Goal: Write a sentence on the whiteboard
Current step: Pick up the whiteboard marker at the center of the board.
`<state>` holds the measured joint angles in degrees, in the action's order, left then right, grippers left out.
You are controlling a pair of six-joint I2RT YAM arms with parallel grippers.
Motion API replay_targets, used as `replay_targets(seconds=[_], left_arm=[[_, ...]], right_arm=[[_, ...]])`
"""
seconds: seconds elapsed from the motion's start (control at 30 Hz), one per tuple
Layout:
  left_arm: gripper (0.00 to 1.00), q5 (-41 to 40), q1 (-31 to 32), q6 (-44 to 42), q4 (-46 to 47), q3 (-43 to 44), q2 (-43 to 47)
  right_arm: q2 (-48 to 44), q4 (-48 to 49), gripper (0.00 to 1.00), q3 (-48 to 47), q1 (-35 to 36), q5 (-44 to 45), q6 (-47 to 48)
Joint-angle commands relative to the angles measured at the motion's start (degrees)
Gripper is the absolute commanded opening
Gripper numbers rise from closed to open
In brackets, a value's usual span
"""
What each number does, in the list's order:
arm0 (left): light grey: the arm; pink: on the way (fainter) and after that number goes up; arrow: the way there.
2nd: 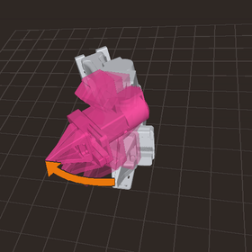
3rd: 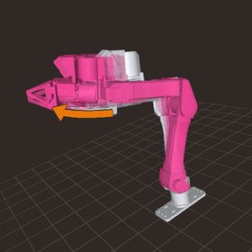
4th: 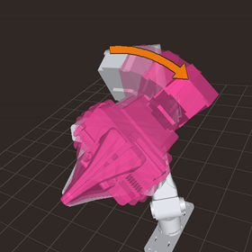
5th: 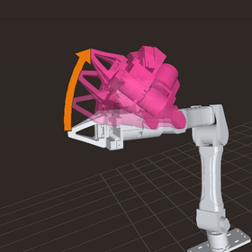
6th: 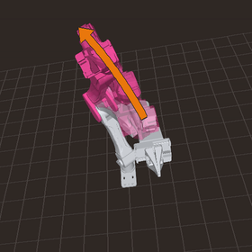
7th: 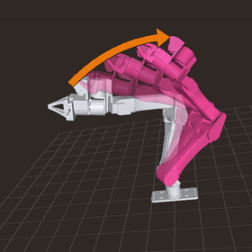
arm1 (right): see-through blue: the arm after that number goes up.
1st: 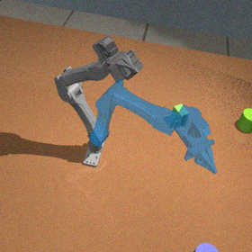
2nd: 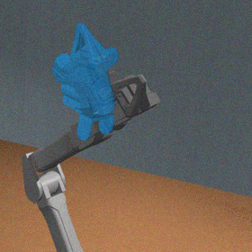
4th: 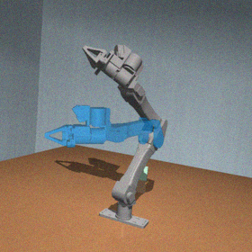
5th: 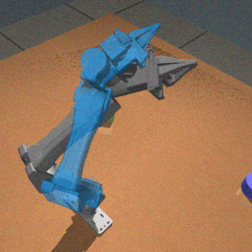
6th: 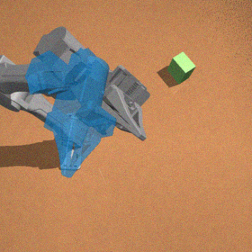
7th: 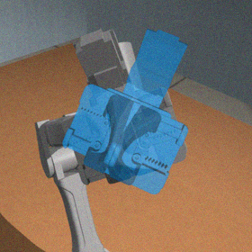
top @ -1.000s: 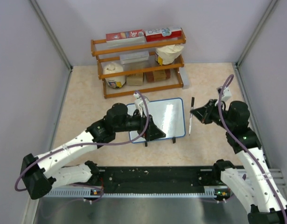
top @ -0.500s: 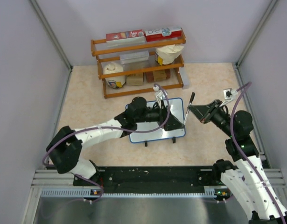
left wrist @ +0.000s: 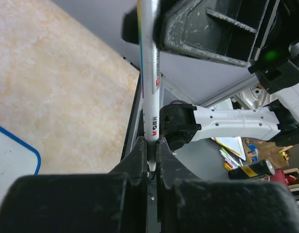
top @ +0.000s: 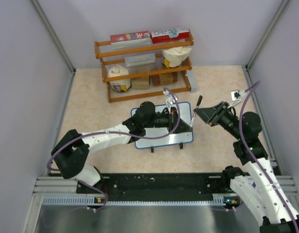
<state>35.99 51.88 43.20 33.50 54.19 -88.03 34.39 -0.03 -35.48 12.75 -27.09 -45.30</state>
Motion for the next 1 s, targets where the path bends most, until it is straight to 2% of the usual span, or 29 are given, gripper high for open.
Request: replay_targets(seconds=[0.0, 0.03, 0.07, 0.13, 0.17, 0.2, 0.3, 0.5, 0.63, 0.77, 0.8, 0.87, 0.9, 0.97], left_arm=[[0.00, -2.5, 0.3, -7.0, -6.7, 0.3, 7.5], [0.00, -4.1, 0.3, -8.6, -9.8, 1.2, 8.6], [0.00, -5.1, 0.3, -11.8, -12.6, 1.7, 9.7], [0.00, -7.1, 0.3, -15.0, -21.3, 3.4, 12.8], [0.00, -7.8, 0.3, -17.8, -23.6, 3.8, 14.7], [0.00, -8.5, 0.2, -19.2, -28.6, 4.8, 15.6], [0.00, -10.1, 0.2, -23.3, -35.8, 5.7, 18.8], [0.00, -8.0, 0.2, -29.0, -42.6, 6.2, 23.1], [0.00, -3.6, 0.2, -31.9, -44.9, 7.1, 24.2], [0.00, 0.1, 0.2, -32.5, -44.0, 7.4, 24.5], [0.00, 1.1, 0.2, -32.5, -43.9, 7.5, 24.4], [0.00, 2.0, 0.2, -32.3, -43.3, 7.3, 24.7], [0.00, 2.8, 0.2, -32.2, -43.0, 7.2, 24.7], [0.00, 2.7, 0.2, -32.1, -42.9, 7.2, 25.0]], right_arm=[[2.8, 2.1, 0.44, -3.7, 0.7, -4.2, 1.7], [3.1, 1.5, 0.58, -4.4, 0.6, -6.1, 2.7], [3.5, 1.0, 0.83, -5.9, 0.7, -7.1, 3.8], [4.4, -2.1, 0.97, -7.6, 0.7, -9.5, 7.1], [4.6, -2.7, 0.99, -9.1, 0.7, -10.4, 7.8], [5.0, -3.2, 0.99, -9.7, 0.7, -12.8, 9.4], [6.2, -2.5, 0.99, -11.6, 0.7, -17.4, 10.7], [9.1, 8.9, 0.96, -11.5, 0.8, -34.2, 7.2], [9.5, 9.3, 0.94, -11.9, 2.4, -36.2, 7.7], [10.1, 9.6, 0.91, -12.0, 7.8, -34.5, 8.6], [10.8, 8.7, 0.87, -12.4, 10.6, -34.1, 9.5], [11.7, 6.9, 0.84, -13.2, 13.0, -32.7, 11.3], [12.7, 7.1, 0.77, -13.5, 14.5, -32.7, 11.4], [13.2, 7.3, 0.73, -13.6, 15.7, -32.3, 11.5]])
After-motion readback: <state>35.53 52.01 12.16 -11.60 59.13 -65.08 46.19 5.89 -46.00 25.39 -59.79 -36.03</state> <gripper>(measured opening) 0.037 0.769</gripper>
